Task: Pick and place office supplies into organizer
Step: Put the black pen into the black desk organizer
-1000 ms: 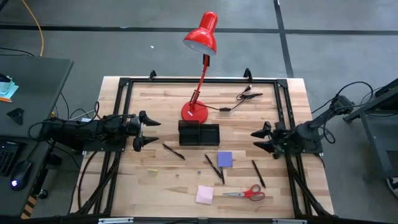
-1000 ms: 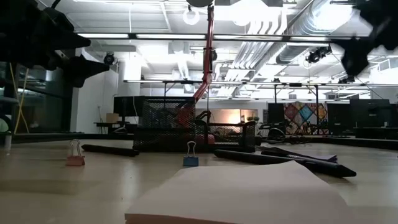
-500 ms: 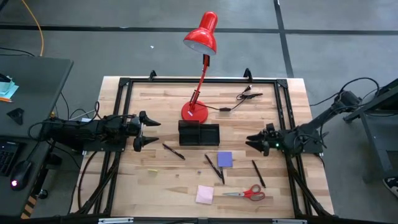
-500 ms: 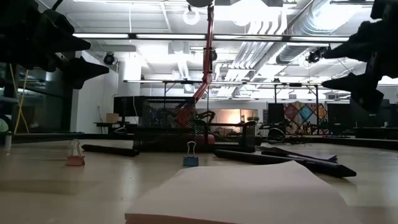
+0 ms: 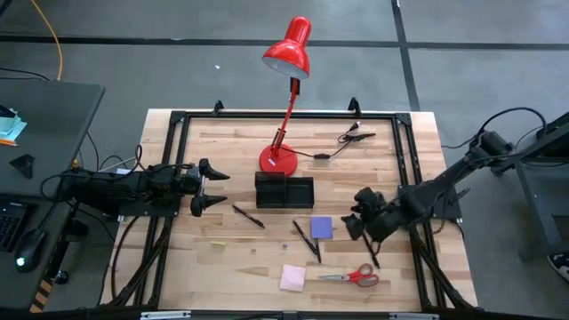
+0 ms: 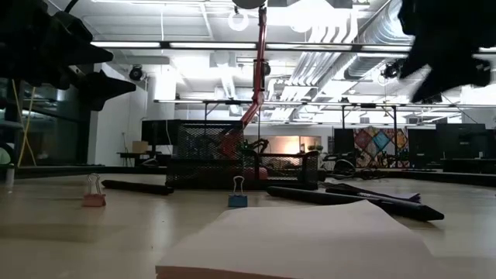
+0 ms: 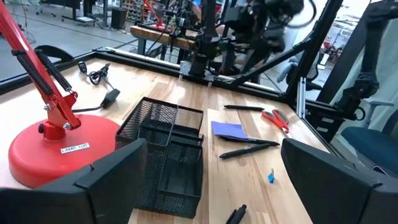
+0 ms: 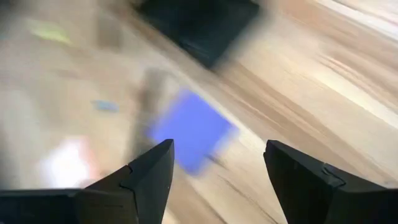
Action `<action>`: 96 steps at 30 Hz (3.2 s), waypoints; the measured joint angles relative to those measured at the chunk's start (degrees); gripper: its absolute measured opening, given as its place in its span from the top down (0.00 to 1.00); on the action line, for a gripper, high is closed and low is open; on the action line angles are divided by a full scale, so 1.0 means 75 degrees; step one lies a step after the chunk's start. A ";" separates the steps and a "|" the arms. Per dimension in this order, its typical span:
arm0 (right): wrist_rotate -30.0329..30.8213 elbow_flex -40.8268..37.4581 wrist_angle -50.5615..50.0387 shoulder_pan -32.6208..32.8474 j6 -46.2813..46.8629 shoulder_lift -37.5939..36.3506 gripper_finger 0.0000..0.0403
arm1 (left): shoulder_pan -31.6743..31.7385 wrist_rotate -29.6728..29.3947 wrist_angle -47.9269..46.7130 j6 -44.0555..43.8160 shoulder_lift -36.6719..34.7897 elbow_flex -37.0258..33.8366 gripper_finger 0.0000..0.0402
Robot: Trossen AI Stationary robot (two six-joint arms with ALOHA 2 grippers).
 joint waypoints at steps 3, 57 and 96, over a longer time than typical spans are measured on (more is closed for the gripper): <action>-0.0172 0.1018 -0.1600 0.0177 0.0957 0.0954 0.40 | -0.0001 0.0000 0.0000 0.0000 0.0000 -0.0002 0.11; -0.4494 0.0856 -0.0788 0.0184 0.2439 0.3672 0.46 | 0.0000 0.0000 0.0006 0.0000 0.0000 0.0000 0.11; -0.1281 0.0814 -0.0639 0.1419 0.3836 0.3843 0.90 | -0.0003 0.0000 0.0006 0.0000 0.0000 0.0003 0.11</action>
